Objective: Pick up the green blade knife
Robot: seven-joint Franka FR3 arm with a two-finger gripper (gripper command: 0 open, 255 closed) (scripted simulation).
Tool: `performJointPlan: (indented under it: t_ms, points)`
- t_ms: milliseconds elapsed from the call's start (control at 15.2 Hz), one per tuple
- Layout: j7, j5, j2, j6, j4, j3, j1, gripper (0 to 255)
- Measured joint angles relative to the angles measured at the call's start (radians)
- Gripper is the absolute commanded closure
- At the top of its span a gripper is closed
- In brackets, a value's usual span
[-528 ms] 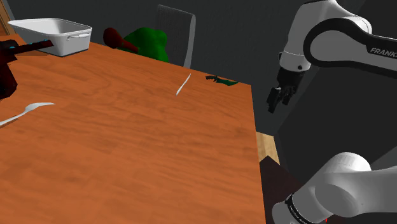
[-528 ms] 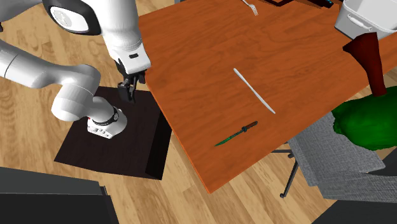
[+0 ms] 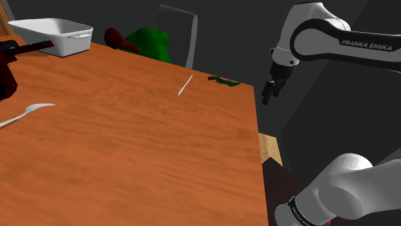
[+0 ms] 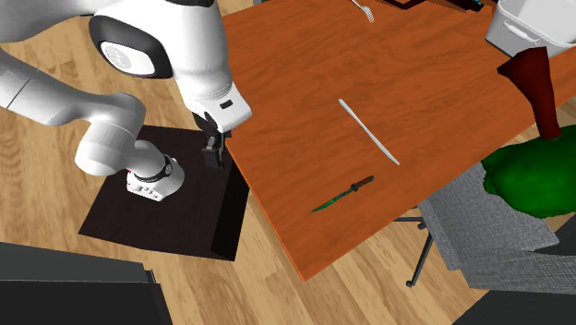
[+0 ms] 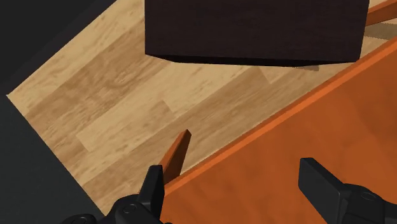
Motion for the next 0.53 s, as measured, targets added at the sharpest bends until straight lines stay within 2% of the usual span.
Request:
performJointPlan:
  t_ms: [330,528]
  points:
    - [-0.163,0.001,0.147,0.112,0.082,-0.076,0.020,0]
    - [-0.268,0.022,0.262,0.164,0.172,-0.118,0.035,0]
